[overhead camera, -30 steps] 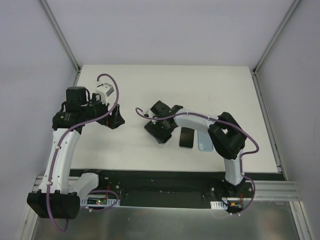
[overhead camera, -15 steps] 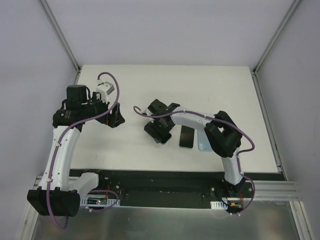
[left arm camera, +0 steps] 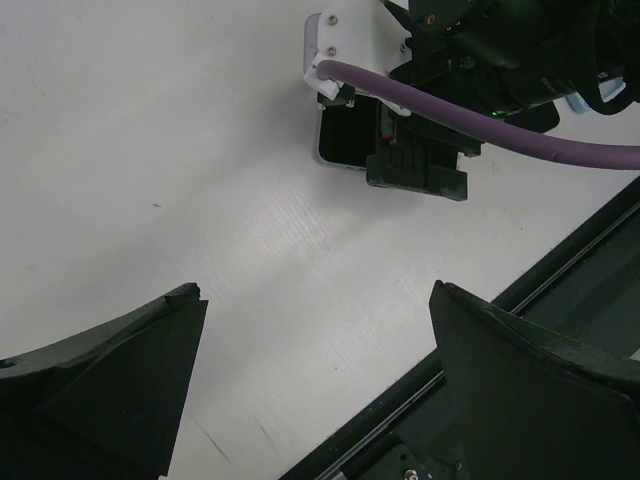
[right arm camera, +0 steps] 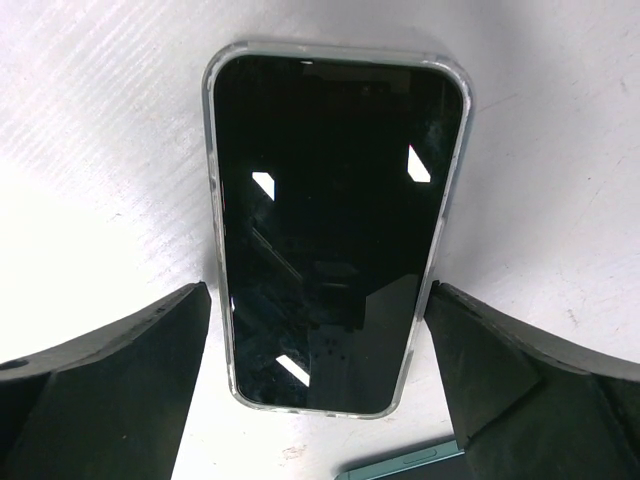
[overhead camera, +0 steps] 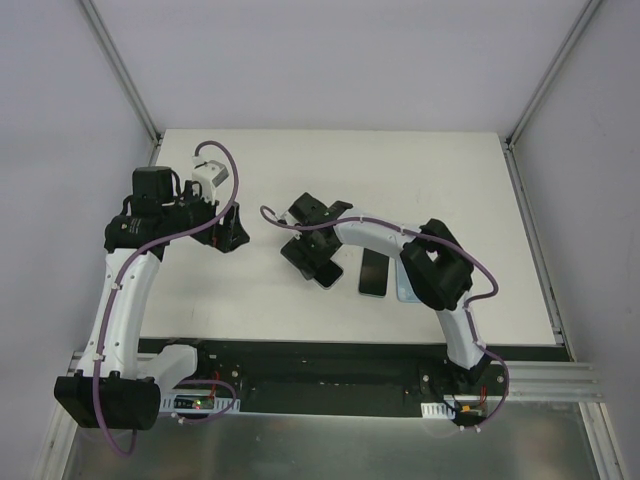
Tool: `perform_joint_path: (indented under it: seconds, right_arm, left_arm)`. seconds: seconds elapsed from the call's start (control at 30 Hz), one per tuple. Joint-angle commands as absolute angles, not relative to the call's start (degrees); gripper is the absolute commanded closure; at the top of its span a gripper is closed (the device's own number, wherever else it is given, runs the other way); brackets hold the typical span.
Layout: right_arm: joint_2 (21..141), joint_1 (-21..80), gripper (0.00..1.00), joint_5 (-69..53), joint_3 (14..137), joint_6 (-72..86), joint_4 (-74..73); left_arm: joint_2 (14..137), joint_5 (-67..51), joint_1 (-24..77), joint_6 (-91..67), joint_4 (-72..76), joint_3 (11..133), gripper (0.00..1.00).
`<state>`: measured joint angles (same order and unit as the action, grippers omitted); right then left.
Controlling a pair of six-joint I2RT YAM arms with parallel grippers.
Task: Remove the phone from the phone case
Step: Pick up the phone at the center of the board.
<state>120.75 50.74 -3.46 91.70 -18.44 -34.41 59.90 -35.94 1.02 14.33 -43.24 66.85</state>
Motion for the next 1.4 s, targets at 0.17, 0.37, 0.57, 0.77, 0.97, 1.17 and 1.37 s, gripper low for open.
perform_joint_path:
  seconds: [0.17, 0.37, 0.57, 0.77, 0.97, 1.17, 1.37]
  right_arm:
    - [124.3, 51.0, 0.05, -5.8, 92.6, -17.7, -34.6]
    - [124.9, 51.2, 0.17, -6.9, 93.4, -17.2, -35.4]
    - [123.2, 51.1, 0.42, -7.6, 91.7, -17.7, -36.0]
    - [119.2, 50.3, 0.61, -6.9, 90.2, -18.1, -36.0]
    - [115.1, 48.5, 0.73, -6.9, 89.6, -17.2, -35.9]
    - [111.3, 47.6, 0.78, -7.0, 89.1, -17.5, -36.1]
    - [108.8, 47.3, 0.81, -7.2, 88.5, -17.8, -36.7]
  left_arm:
    - [59.9, -37.7, 0.4, 15.1, -43.0, 68.8, 0.01]
    - [59.7, -37.9, 0.4, 14.9, -42.9, 69.1, 0.01]
    - [59.5, -37.7, 0.4, 14.8, -42.9, 69.3, 0.01]
    - [59.6, -37.7, -1.1, 14.2, -42.6, 69.1, 0.01]
    - [59.8, -37.3, -1.8, 13.2, -41.6, 68.6, 0.01]
    - [61.3, -38.1, -2.5, 11.3, -40.7, 69.3, 0.01]
    - [63.3, -39.0, -2.9, 9.1, -39.6, 69.9, 0.01]
